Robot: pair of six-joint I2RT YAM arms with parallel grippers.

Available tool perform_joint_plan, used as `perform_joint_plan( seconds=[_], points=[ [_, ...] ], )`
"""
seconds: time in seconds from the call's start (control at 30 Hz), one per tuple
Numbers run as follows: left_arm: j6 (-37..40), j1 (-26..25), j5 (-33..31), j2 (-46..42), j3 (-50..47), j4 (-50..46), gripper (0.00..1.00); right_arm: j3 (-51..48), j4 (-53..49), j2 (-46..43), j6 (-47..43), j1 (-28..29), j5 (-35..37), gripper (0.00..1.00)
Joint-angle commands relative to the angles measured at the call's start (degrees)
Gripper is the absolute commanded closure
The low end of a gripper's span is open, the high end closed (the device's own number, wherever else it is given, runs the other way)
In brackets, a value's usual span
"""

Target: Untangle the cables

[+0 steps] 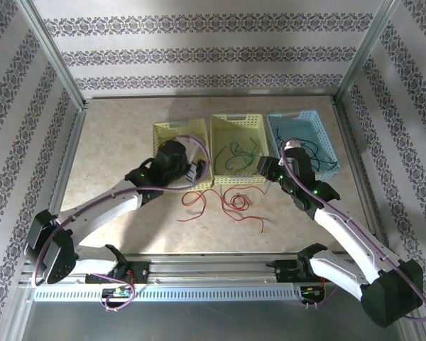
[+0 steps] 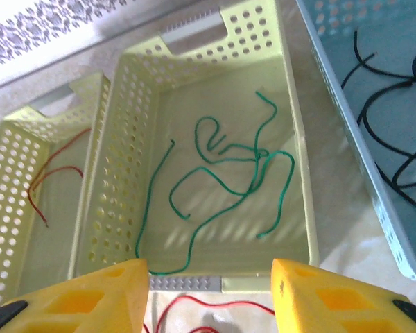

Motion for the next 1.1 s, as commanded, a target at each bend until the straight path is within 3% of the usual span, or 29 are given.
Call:
perform_joint_plan(
  seconds=[0.0,0.13,0.37,0.67,0.83,0.97,1.07],
  points=[
    [3.1,-4.0,9.0,2.0,-1.8,-10.2,0.36,-1.4,-1.9,-0.4,-0.4,0.7,0.0,0.50],
    [1.5,-7.0,7.7,3.5,-4.2,-10.8,0.38,-1.9,-1.9,-0.6,0.4,0.7,0.8,0.50],
    [1.7,-7.1,7.9,10.4,-4.5,-14.9,0.39,-1.2,-1.9,-0.1,0.0,0.7,1.1,0.50],
    [4.4,-7.1,-5.5,15.0,-6.7,-6.6,0.42,-1.4,-2.4,-1.1,-0.2,0.6,1.0,0.50],
    [4.5,-7.1,-7.7,17.9,-7.0,-4.0,0.67,-1.6,-2.7,-1.9,-0.4,0.4,1.0,0.50],
    [4.4,-7.1,-8.3,18.2,-7.3,-2.8,0.98,-1.6,-3.2,-2.5,-0.6,0.0,1.3,0.50],
    [5.7,-8.0,-7.5,14.8,-8.0,-1.9,1.00,-1.6,-3.2,-2.9,-0.6,-0.6,1.5,0.50]
  ],
)
